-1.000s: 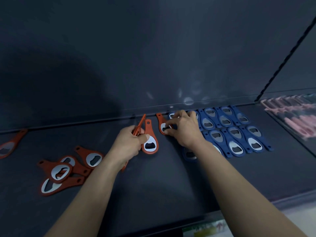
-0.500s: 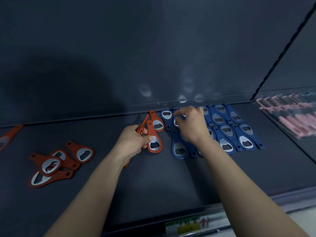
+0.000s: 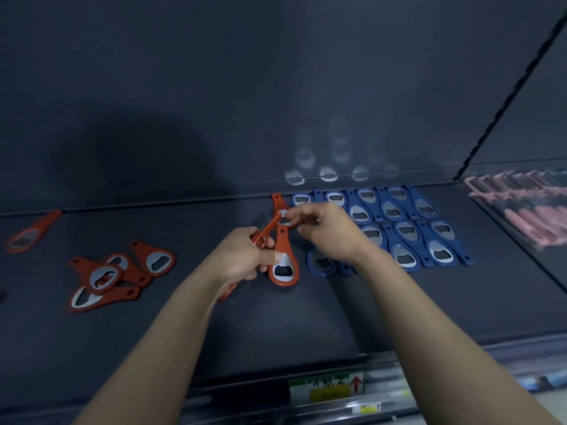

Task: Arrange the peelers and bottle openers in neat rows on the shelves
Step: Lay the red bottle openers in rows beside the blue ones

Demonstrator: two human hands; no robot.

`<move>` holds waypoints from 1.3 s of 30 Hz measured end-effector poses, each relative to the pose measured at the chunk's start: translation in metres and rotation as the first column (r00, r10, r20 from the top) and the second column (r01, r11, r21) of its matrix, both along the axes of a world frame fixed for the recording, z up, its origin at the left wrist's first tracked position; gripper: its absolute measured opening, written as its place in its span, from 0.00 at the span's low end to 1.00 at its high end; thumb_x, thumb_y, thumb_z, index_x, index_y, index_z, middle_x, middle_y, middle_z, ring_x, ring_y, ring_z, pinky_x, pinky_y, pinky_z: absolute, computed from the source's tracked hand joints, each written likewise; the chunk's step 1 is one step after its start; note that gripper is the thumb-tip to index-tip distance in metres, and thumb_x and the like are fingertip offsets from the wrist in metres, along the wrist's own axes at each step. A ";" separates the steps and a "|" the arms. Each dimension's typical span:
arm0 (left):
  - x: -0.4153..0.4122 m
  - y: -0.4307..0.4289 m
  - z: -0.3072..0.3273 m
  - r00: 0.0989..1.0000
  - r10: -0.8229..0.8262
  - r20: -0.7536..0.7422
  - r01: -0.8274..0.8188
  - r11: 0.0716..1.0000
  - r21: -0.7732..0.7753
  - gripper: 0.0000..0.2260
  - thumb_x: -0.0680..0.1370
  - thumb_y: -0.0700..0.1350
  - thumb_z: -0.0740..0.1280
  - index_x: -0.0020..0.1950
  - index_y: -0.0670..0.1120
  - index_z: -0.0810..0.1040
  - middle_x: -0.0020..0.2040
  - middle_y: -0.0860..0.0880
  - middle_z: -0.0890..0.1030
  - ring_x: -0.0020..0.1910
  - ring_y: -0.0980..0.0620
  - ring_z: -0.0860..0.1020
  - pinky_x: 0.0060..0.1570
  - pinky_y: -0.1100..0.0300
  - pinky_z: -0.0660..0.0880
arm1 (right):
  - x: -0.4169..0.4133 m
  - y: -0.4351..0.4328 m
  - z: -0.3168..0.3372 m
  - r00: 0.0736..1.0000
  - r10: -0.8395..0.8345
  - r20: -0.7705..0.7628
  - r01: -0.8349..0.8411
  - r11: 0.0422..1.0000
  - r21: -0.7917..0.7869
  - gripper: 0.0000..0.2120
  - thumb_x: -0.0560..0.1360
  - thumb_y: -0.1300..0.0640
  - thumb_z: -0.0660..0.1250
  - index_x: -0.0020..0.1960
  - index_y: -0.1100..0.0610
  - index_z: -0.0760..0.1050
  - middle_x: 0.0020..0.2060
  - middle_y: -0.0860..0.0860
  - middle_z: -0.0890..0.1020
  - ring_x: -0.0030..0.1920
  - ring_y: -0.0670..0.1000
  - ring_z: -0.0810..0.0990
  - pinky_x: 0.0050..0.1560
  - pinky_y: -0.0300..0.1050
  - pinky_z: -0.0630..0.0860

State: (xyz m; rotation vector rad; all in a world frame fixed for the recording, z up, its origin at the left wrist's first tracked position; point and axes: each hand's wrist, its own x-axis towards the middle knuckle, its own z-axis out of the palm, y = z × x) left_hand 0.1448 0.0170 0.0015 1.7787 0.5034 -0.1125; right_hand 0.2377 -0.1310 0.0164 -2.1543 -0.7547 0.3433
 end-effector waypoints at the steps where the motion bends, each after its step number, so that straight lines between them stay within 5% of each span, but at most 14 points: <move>1: -0.001 0.002 0.000 1.000 -0.014 -0.005 0.014 1.000 0.009 0.10 0.70 0.37 0.73 0.46 0.41 0.74 0.25 0.49 0.74 0.21 0.57 0.69 0.20 0.66 0.63 | -0.003 0.001 0.001 0.999 0.048 -0.017 -0.048 0.999 -0.011 0.18 0.74 0.70 0.61 0.57 0.54 0.79 0.51 0.48 0.82 0.50 0.44 0.78 0.48 0.25 0.71; 5: -0.006 0.014 0.000 0.997 -0.071 -0.027 0.071 0.997 0.007 0.13 0.69 0.41 0.75 0.46 0.44 0.71 0.26 0.49 0.75 0.21 0.54 0.66 0.22 0.65 0.63 | -0.012 0.002 0.005 0.990 0.082 -0.116 -0.080 0.997 0.024 0.22 0.75 0.71 0.60 0.63 0.54 0.75 0.48 0.46 0.80 0.40 0.36 0.76 0.37 0.25 0.70; 8: -0.005 0.016 -0.001 0.996 -0.088 -0.018 0.088 0.996 -0.029 0.14 0.69 0.40 0.75 0.47 0.43 0.72 0.25 0.48 0.75 0.21 0.53 0.66 0.21 0.64 0.62 | -0.019 0.003 0.007 0.978 0.046 -0.203 -0.027 0.995 0.097 0.20 0.75 0.70 0.63 0.64 0.58 0.74 0.44 0.46 0.78 0.41 0.39 0.76 0.39 0.23 0.69; 15: -0.003 0.024 -0.007 0.997 0.007 0.072 -0.006 1.000 -0.013 0.14 0.67 0.37 0.76 0.44 0.44 0.72 0.27 0.52 0.73 0.20 0.59 0.69 0.21 0.65 0.63 | -0.035 0.000 0.009 0.986 -0.094 -0.141 0.094 0.996 -0.007 0.04 0.71 0.64 0.71 0.44 0.56 0.78 0.35 0.48 0.78 0.37 0.45 0.75 0.40 0.35 0.71; 19: 0.003 0.023 -0.009 0.992 -0.049 0.113 0.037 0.994 0.106 0.16 0.66 0.39 0.77 0.44 0.48 0.71 0.34 0.51 0.80 0.27 0.59 0.75 0.28 0.64 0.67 | -0.046 -0.004 0.008 0.980 -0.166 -0.111 0.160 0.985 -0.064 0.04 0.70 0.62 0.72 0.42 0.56 0.77 0.35 0.49 0.79 0.35 0.46 0.76 0.40 0.40 0.74; 23: 0.007 0.020 -0.013 0.976 -0.055 0.211 0.033 0.993 0.109 0.16 0.68 0.40 0.75 0.47 0.48 0.70 0.38 0.50 0.81 0.34 0.55 0.77 0.34 0.59 0.72 | -0.057 -0.007 0.003 0.943 -0.286 -0.171 0.297 0.954 0.042 0.08 0.69 0.64 0.72 0.43 0.54 0.76 0.34 0.53 0.77 0.34 0.49 0.74 0.40 0.43 0.72; 27: 0.010 0.029 -0.015 0.958 0.048 0.284 -0.068 0.996 0.061 0.12 0.70 0.43 0.73 0.42 0.52 0.69 0.36 0.53 0.76 0.31 0.55 0.72 0.34 0.59 0.67 | -0.069 -0.010 -0.009 0.924 -0.382 0.033 0.383 0.922 -0.062 0.06 0.69 0.57 0.73 0.41 0.50 0.77 0.33 0.48 0.76 0.32 0.46 0.72 0.31 0.29 0.67; 32: 0.006 0.037 -0.018 0.966 0.052 0.254 -0.053 0.999 -0.003 0.11 0.71 0.44 0.71 0.41 0.51 0.69 0.33 0.52 0.72 0.30 0.54 0.69 0.30 0.58 0.64 | -0.085 -0.006 -0.016 0.853 -0.445 0.272 0.514 0.808 -0.289 0.14 0.71 0.48 0.70 0.42 0.58 0.74 0.36 0.53 0.78 0.38 0.56 0.77 0.35 0.45 0.73; 36: 0.000 0.036 -0.021 0.968 0.040 0.249 -0.038 0.999 -0.013 0.10 0.72 0.43 0.71 0.41 0.51 0.69 0.33 0.51 0.72 0.30 0.53 0.69 0.29 0.58 0.64 | -0.093 0.006 -0.021 0.832 -0.434 0.346 0.547 0.745 -0.381 0.22 0.70 0.38 0.68 0.35 0.54 0.64 0.33 0.52 0.74 0.39 0.58 0.76 0.35 0.45 0.67; 39: -0.004 0.037 -0.019 0.968 0.039 0.250 -0.038 0.999 -0.007 0.10 0.72 0.43 0.71 0.42 0.50 0.70 0.33 0.52 0.72 0.30 0.53 0.70 0.29 0.59 0.64 | -0.095 0.010 -0.024 0.846 -0.412 0.339 0.517 0.788 -0.333 0.21 0.70 0.38 0.68 0.40 0.56 0.68 0.37 0.51 0.74 0.42 0.56 0.75 0.38 0.45 0.68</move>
